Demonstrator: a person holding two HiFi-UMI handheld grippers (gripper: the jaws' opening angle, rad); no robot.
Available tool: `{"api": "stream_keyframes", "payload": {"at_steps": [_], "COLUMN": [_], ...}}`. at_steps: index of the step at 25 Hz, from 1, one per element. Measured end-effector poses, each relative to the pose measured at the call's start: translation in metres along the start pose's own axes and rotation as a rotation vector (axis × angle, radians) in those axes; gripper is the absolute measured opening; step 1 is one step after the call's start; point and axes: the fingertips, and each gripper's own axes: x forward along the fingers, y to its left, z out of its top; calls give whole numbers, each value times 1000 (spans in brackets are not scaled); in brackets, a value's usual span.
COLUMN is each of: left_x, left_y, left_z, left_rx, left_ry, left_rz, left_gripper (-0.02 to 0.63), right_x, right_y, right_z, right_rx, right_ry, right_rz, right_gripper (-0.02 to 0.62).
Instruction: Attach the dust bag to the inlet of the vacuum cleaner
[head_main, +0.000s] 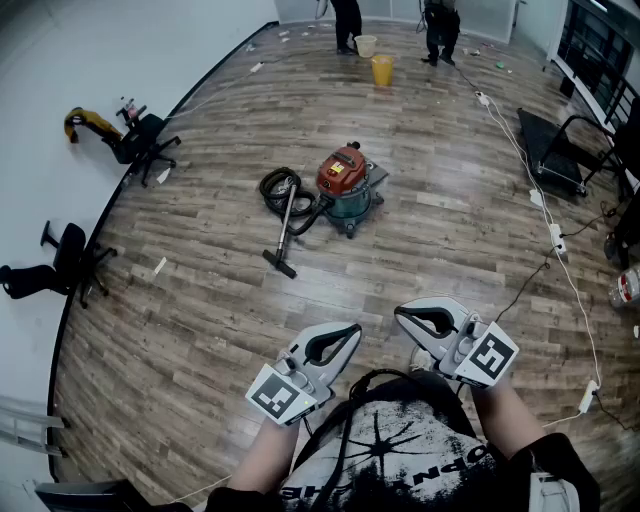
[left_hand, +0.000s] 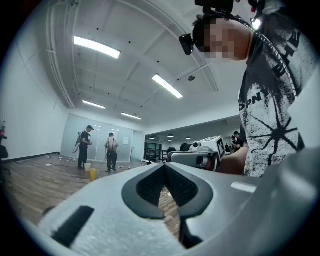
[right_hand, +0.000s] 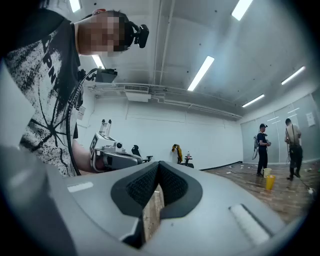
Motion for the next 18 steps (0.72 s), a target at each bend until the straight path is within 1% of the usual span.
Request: {"api": "stream_keyframes", "payload": {"at_steps": [6, 8, 12, 14, 16, 18], "left_x": [-13, -16, -22, -27, -30, -29], "left_y": [-3, -2, -2, -1, 0, 1], "left_z": [-14, -15, -7, -12, -19, -17], "left_rx": [-9, -12, -11, -14, -19, -21], "left_ry": [77, 74, 24, 53, 81, 72], "left_rz": [-1, 6, 17, 20, 22, 22], "left_gripper": [0, 0, 1, 0, 0, 0], "right_x": [7, 10, 16, 18, 20, 21], "right_y": [8, 9, 15, 17, 17, 17], "right_z": [-1, -1, -2, -3, -5, -8], "right_rx": [6, 7, 42, 65, 65, 58], "right_ry": [5, -1, -11, -16, -8, 5], "right_rz": [11, 18, 32, 35, 31, 28], "right_gripper": [5, 5, 6, 6, 6, 6]}}
